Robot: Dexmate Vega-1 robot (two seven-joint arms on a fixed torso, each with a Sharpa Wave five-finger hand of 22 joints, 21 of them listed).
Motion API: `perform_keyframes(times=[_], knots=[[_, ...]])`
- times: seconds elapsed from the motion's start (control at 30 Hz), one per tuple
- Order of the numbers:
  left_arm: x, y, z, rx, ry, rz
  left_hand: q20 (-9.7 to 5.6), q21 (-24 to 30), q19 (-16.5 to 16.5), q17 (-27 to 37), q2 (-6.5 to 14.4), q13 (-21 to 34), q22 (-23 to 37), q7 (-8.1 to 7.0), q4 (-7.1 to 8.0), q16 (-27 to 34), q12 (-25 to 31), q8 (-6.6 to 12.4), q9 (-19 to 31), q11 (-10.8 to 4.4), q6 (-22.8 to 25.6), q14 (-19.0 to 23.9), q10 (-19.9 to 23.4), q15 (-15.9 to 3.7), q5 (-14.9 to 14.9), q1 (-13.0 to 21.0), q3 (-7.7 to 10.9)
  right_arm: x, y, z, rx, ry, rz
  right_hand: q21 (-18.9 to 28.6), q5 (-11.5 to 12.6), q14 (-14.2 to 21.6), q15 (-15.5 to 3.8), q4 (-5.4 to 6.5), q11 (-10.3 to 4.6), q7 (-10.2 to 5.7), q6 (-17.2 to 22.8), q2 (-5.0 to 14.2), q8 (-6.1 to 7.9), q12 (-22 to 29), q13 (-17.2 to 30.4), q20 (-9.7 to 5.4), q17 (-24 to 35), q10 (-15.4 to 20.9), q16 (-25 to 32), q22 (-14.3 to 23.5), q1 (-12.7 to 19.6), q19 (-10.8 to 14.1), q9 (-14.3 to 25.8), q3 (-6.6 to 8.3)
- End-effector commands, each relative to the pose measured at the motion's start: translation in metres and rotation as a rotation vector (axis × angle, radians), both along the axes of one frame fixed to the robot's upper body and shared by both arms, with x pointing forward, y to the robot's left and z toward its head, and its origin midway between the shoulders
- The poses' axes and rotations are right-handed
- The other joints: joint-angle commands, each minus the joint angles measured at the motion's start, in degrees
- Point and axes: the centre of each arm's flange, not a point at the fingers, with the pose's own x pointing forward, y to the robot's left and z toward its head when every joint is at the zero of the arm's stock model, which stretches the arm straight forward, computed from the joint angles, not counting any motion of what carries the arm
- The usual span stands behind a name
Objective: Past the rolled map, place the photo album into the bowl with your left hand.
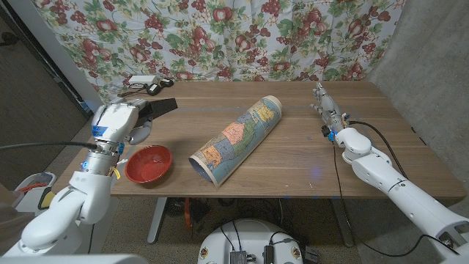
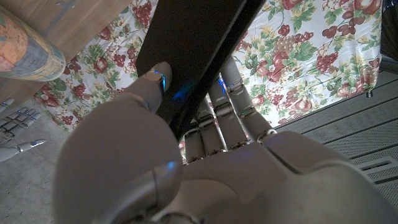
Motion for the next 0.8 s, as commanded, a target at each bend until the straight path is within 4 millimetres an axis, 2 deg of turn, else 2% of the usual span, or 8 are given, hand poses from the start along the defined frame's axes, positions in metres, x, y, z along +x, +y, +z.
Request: perform_keyframes(times=[0.03,0.3,0.8], knots=[[-0.013,-0.001,-0.014,-0.042,0.007,0.014,-0.05,0.4,-0.6,0.2,1.8,0.1,-0.4,-1.93,2.37,-0.2,-0.2,0.69,0.0,-2.55,1.9,1.1,2.1,-5.95,0.2,-0.2,2.01,0.002,0.004,0.001,-0.011,-0.001,0.009,0.1,0.2,-0.3,-0.49,0.01,-0.39,-0.24,0.1,0.42,0.13,-0.1,0.2,0.00,0.0,-0.1,0.0,0.2,0.1,0.2,0.2,-0.10],[-0.020,0.000,-0.020,-0.053,-0.002,0.029,-0.06,0.6,-0.7,0.1,1.8,-0.1,-1.0,-1.55,2.41,-0.4,-0.3,0.74,-0.1,-2.57,2.2,1.1,2.6,-5.98,0.2,-0.3,1.99,0.001,0.003,0.001,-0.016,-0.005,0.005,0.1,0.2,-0.3,-0.50,0.00,-0.39,-0.21,0.2,0.46,0.15,-0.1,0.2,-0.01,0.0,0.0,0.0,0.2,0.1,0.2,0.2,-0.10],[-0.030,0.006,-0.030,-0.037,-0.017,0.054,-0.44,1.1,-1.3,0.1,1.5,-1.0,-2.5,-1.86,2.06,-0.7,-1.3,0.63,-0.7,-2.94,3.1,0.5,3.0,-6.11,0.0,-0.3,1.56,-0.007,0.001,0.003,-0.002,-0.023,-0.010,0.1,0.2,-0.2,-0.49,-0.02,-0.38,-0.25,0.2,0.52,0.14,-0.1,0.2,0.06,0.0,0.0,0.0,0.2,0.1,0.3,0.2,-0.12]])
